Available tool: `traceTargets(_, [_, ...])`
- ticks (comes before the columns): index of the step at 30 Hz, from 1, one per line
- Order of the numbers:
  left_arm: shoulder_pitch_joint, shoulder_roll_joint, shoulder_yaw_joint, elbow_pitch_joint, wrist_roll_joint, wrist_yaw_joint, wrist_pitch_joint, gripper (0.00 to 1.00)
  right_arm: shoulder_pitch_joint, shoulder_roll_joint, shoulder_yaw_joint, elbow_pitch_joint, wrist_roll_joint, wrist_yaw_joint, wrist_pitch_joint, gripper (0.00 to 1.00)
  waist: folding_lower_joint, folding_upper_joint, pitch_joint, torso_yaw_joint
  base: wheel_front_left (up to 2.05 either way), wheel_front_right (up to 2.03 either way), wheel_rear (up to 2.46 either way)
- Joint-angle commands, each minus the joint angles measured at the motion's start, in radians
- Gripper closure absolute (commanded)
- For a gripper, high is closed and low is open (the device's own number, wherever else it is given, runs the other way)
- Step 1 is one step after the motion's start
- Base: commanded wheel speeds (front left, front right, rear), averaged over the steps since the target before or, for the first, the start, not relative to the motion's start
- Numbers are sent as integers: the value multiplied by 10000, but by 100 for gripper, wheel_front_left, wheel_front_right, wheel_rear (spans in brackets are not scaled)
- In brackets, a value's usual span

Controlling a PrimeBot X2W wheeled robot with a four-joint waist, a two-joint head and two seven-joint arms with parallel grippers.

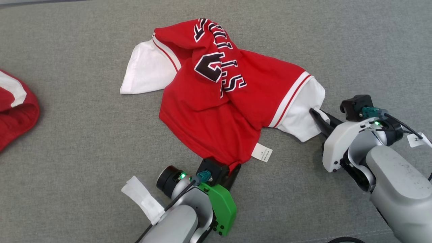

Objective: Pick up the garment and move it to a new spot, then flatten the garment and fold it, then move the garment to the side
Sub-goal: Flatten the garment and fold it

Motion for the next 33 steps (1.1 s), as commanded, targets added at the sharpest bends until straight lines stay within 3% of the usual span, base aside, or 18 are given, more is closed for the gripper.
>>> traceTargets(1, [438,142,-212,781,-114,46,237,100,263,-59,-64,-97,324,-14,-96,100,0,0,-105,-80,0,0,0])
traceTargets(6, [565,258,272,861,-521,203,-340,100,767,-186,-632,-1052,1716,-13,-398,100,0,0,-466,-146,0,0,0])
traceTargets(11, [955,747,1249,-1147,-1605,20,-606,100,1735,-849,-1792,-3172,3892,-13,-180,100,0,0,-1012,-162,0,0,0])
traceTargets(13, [1338,1191,1676,-2560,-2038,111,-348,100,2222,-1244,-2273,-4185,4682,-13,63,100,0,0,-1259,-169,0,0,0])
traceTargets(18, [2152,3145,2563,-6832,-2417,686,1112,100,3204,-1969,-3929,-6533,6357,-7,466,100,0,0,-1756,-262,0,0,0])
traceTargets(21, [2155,4082,3140,-9041,-2703,980,2130,100,3511,-2170,-4950,-7609,7004,-7,683,100,0,0,-1929,-270,0,0,0])
traceTargets(24, [1489,4647,3855,-10462,-3220,1124,3013,100,3312,-2201,-5894,-8324,7375,-7,1056,100,0,0,-1908,-293,0,0,0])
traceTargets(28, [-99,5060,4790,-10848,-4089,1082,3996,100,2313,-2133,-6920,-8447,7564,-7,1779,100,0,0,-1574,-324,0,0,0])
traceTargets(33, [-1919,5087,4994,-10174,-4878,857,4982,100,596,-1712,-7045,-7785,7018,-7,2798,100,0,0,-813,-434,0,0,0])
